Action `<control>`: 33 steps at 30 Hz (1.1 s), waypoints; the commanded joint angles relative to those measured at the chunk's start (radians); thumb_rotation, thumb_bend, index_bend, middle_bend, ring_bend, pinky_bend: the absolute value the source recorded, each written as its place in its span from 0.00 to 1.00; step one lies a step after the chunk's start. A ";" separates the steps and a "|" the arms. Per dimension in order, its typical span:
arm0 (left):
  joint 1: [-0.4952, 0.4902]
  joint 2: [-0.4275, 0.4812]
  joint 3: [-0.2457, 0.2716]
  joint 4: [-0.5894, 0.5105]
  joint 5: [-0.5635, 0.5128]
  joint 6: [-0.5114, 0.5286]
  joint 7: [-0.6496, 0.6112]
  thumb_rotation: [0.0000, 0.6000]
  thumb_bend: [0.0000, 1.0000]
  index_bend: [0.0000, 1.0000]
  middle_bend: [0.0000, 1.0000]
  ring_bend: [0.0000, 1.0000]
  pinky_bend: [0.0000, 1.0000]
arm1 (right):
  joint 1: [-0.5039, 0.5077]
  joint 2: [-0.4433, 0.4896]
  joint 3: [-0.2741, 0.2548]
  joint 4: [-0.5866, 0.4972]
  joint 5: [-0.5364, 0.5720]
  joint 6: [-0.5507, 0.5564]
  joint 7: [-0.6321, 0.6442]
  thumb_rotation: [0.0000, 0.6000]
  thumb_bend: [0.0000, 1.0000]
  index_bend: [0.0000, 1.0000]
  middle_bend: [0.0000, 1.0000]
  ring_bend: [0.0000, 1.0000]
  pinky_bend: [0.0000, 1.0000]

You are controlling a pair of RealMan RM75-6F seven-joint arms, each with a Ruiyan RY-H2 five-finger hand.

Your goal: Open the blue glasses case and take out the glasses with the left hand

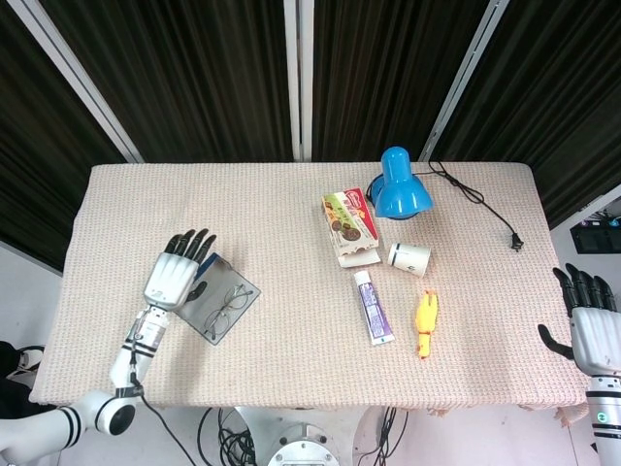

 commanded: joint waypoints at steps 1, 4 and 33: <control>0.011 0.021 -0.013 -0.039 -0.020 0.003 -0.002 1.00 0.24 0.09 0.06 0.07 0.17 | 0.000 0.000 0.000 0.000 0.000 0.000 0.000 1.00 0.23 0.00 0.00 0.00 0.00; 0.023 0.049 -0.025 -0.113 -0.059 -0.009 -0.010 1.00 0.23 0.11 0.08 0.07 0.18 | 0.000 0.000 0.000 0.000 -0.002 0.001 0.001 1.00 0.23 0.00 0.00 0.00 0.00; 0.052 -0.067 0.006 -0.348 -0.272 0.043 0.221 1.00 0.22 0.18 0.34 0.25 0.35 | -0.009 0.001 -0.001 0.037 -0.012 0.000 0.098 1.00 0.24 0.00 0.00 0.00 0.00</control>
